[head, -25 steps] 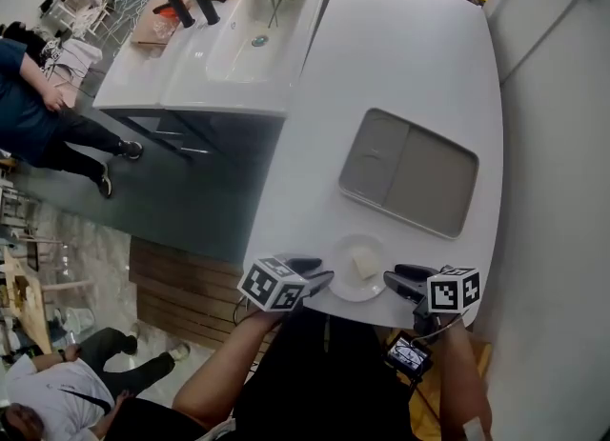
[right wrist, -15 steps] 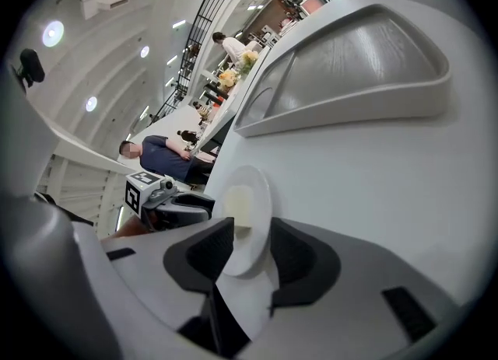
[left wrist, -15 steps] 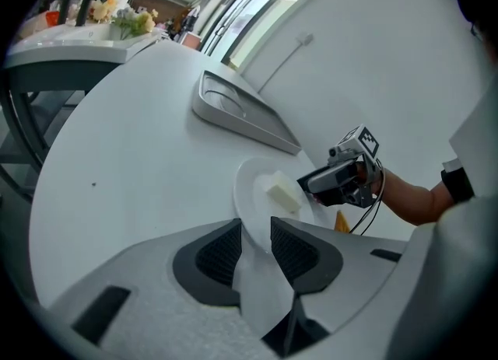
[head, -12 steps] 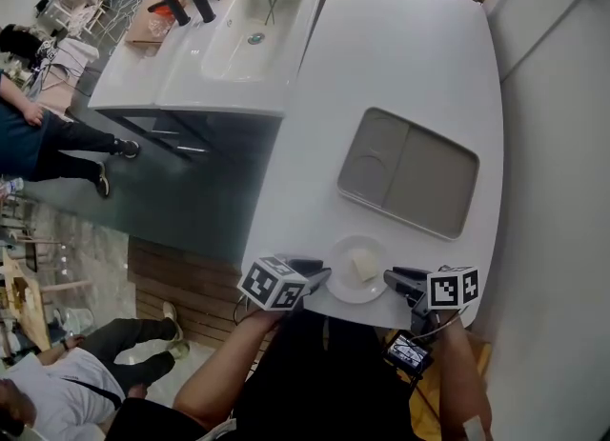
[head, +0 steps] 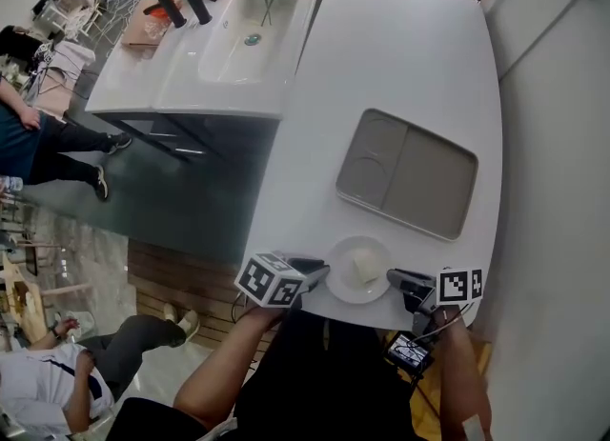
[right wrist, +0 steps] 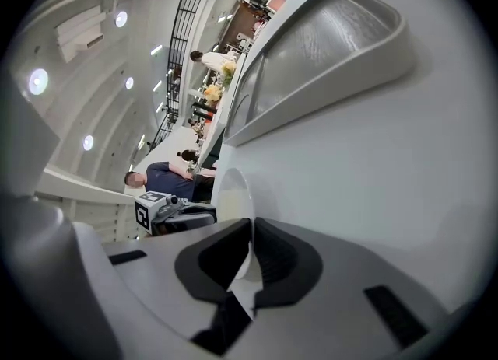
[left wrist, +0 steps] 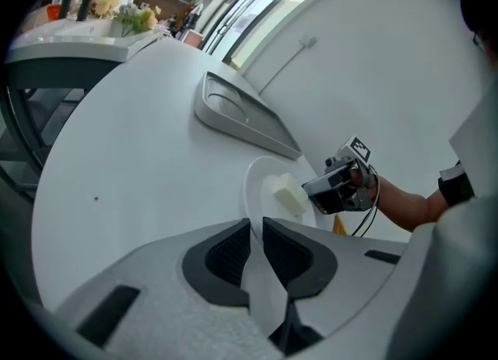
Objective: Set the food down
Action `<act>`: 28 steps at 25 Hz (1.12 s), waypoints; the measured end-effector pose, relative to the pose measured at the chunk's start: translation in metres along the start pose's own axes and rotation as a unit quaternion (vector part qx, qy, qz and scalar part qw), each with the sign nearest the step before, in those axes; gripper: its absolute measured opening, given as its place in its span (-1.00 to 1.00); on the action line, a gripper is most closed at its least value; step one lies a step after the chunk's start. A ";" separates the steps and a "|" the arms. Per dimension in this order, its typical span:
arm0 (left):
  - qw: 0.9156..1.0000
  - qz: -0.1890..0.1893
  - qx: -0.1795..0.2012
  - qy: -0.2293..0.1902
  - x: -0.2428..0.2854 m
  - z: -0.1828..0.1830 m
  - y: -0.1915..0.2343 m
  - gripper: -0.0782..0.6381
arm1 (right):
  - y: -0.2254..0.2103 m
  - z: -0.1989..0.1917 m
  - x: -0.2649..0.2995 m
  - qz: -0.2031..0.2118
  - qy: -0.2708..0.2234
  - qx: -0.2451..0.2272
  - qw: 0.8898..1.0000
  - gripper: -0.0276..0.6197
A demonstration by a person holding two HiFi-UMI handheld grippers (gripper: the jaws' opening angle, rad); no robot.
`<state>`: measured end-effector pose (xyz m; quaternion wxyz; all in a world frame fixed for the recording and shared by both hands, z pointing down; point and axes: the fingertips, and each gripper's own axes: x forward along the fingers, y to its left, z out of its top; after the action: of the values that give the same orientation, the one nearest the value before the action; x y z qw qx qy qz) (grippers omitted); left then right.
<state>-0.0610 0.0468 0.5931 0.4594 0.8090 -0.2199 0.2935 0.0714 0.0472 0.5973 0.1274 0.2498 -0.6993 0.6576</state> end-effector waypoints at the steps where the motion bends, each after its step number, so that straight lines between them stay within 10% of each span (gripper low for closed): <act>1: 1.000 -0.002 0.001 0.001 0.000 0.003 0.000 -0.64 | 0.001 0.002 -0.001 0.005 -0.004 0.006 1.000 -0.86; 28: 0.988 0.003 0.151 0.014 0.078 0.213 -0.021 -0.64 | -0.029 0.164 -0.097 -0.033 -0.147 0.006 0.989 -0.87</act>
<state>0.0671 -0.1356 0.5461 0.3342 0.8641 -0.1695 0.3361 0.1928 -0.0970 0.5562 0.0437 0.3678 -0.6980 0.6129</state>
